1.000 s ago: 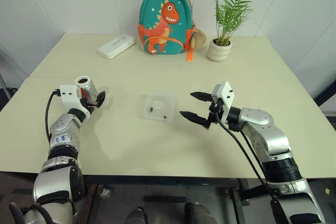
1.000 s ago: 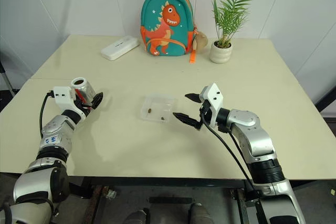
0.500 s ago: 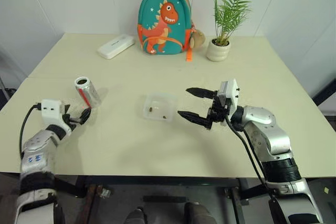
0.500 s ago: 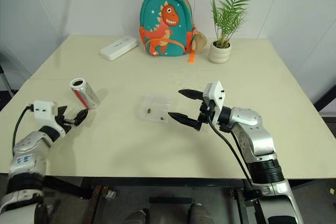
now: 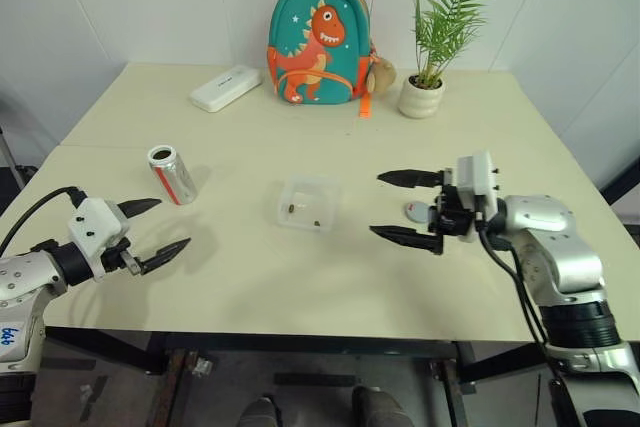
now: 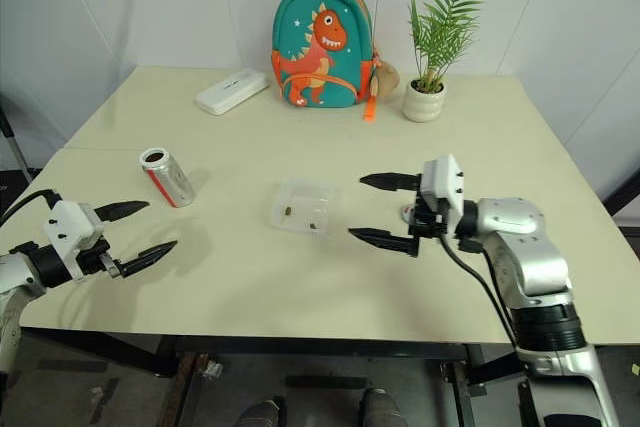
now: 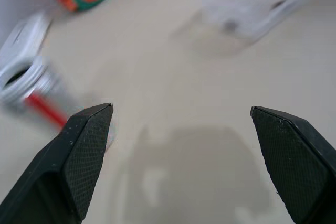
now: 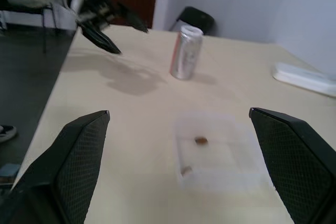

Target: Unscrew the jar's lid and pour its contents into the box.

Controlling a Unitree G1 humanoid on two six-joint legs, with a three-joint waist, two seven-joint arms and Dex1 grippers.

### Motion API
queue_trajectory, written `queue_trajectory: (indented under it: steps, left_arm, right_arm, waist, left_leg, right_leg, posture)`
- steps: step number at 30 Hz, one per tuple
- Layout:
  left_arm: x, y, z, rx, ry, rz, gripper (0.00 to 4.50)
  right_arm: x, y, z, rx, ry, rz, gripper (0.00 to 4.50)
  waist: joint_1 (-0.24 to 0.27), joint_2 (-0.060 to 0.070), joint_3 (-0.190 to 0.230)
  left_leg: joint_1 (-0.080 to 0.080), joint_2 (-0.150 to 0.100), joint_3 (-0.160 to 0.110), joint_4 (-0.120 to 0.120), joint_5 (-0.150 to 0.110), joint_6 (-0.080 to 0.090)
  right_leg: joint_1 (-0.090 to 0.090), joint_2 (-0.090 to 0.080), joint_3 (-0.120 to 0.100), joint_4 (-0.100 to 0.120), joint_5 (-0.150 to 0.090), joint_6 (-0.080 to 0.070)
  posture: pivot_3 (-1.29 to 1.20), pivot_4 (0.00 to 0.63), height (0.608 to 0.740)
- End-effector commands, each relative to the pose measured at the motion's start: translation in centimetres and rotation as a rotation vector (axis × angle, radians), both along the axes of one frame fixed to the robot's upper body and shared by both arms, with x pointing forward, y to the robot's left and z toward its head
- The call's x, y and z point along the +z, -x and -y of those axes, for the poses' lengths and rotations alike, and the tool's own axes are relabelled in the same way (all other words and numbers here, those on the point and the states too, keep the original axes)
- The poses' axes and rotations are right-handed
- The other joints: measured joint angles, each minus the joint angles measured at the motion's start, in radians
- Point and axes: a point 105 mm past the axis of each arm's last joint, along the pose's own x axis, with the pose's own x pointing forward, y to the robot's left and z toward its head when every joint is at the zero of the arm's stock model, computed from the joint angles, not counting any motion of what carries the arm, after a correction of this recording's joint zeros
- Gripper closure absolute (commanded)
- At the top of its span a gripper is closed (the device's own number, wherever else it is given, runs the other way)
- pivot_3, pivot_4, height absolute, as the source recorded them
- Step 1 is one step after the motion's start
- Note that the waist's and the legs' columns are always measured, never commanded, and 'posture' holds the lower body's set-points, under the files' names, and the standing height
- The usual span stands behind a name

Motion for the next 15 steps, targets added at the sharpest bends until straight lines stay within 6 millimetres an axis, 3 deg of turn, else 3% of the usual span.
queue_trajectory:
  steps: [1, 6, 15]
  left_arm:
    - [0.9, 1.0, 0.5, -0.081, -0.048, -0.032, 0.02]
    - [1.7, 0.3, 0.4, -0.066, -0.001, -0.025, 0.02]
    - [1.2, 0.3, 0.4, -0.059, 0.009, -0.031, 0.02]
  right_arm:
    - [0.0, 0.7, 2.7, -0.035, 0.07, -0.016, 0.0]
    - [1.0, 0.8, 4.2, -0.088, 0.024, -0.053, 0.0]
    - [-0.7, 0.8, 5.5, -0.132, 0.092, -0.035, 0.0]
  waist:
    - [-0.003, 0.0, 0.0]
    - [-0.015, 0.0, 0.0]
    - [-0.031, 0.0, 0.0]
  left_leg:
    - [0.0, 0.0, 0.0, 0.0, 0.0, 0.0]
    - [0.004, 0.0, 0.003, -0.003, 0.0, 0.001]
    - [0.007, 0.0, 0.008, -0.004, 0.0, 0.001]
  right_leg:
    - [0.0, 0.0, 0.0, 0.0, 0.0, 0.0]
    - [0.0, 0.001, 0.003, 0.001, -0.001, 0.0]
    - [0.001, 0.001, 0.008, 0.0, -0.001, 0.001]
  posture:
    - [0.0, 0.15, 0.74]
    - [0.0, 0.15, 0.74]
    - [0.0, 0.15, 0.74]
